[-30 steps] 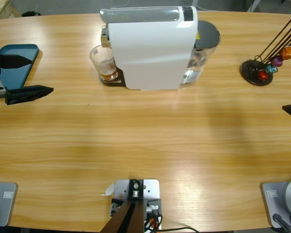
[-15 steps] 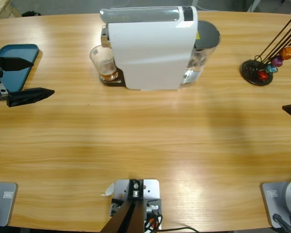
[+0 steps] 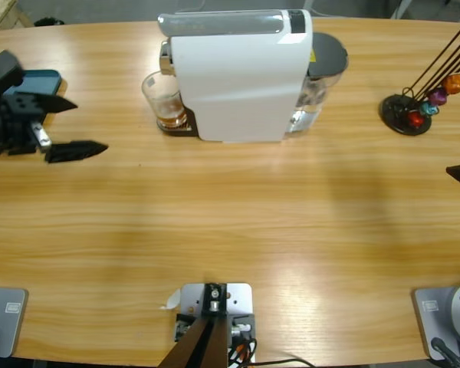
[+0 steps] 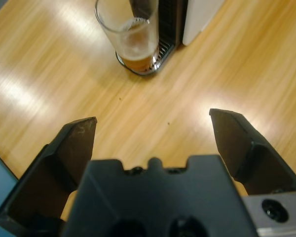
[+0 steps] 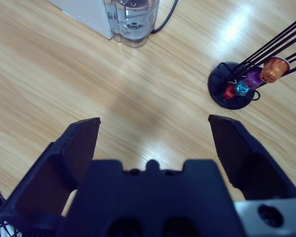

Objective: Pour coffee

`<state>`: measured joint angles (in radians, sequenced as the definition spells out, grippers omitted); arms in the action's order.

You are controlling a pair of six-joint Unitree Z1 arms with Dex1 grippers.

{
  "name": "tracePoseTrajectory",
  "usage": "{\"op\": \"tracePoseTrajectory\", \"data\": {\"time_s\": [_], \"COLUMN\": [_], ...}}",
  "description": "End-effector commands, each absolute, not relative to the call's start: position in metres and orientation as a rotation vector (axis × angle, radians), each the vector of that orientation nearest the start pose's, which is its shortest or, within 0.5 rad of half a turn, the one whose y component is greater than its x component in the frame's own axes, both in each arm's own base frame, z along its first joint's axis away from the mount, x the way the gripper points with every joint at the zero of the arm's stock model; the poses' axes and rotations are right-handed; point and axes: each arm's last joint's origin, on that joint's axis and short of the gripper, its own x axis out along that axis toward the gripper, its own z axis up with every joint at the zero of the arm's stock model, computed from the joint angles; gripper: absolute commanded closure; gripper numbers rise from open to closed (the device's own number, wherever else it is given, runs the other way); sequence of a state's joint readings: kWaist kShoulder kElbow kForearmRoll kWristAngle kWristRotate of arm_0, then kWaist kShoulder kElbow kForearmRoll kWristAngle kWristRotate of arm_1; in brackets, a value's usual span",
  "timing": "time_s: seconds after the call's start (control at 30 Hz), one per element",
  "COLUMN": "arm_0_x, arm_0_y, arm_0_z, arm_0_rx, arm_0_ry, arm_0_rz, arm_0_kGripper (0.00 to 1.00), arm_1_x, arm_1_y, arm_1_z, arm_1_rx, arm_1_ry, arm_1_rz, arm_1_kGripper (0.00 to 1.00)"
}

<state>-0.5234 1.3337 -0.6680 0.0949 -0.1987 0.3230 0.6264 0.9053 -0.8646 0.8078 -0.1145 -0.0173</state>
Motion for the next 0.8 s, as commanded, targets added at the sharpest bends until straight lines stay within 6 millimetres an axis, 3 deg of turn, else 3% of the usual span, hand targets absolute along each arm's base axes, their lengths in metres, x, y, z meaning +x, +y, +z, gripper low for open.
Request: {"op": "tracePoseTrajectory", "data": {"time_s": [0.03,0.3,0.8], "arm_0_x": [0.215,0.257,0.285], "arm_0_y": [-0.128,-0.153,-0.170], "arm_0_z": [0.259,0.251,0.235], "arm_0_rx": [0.400,0.382,0.378], "arm_0_ry": [0.648,0.642,0.675], "arm_0_rz": [-0.828,-0.868,-0.924], "arm_0_kGripper": [0.004,0.004,0.009], "arm_1_x": [0.070,0.078,0.082], "arm_1_y": [0.043,0.050,0.052], "arm_1_z": [0.330,0.329,0.328], "arm_1_rx": [-0.337,-0.351,-0.357], "arm_1_ry": [0.824,0.858,0.877], "arm_1_rz": [0.469,0.466,0.468], "arm_1_kGripper": [0.000,0.000,0.000]}}
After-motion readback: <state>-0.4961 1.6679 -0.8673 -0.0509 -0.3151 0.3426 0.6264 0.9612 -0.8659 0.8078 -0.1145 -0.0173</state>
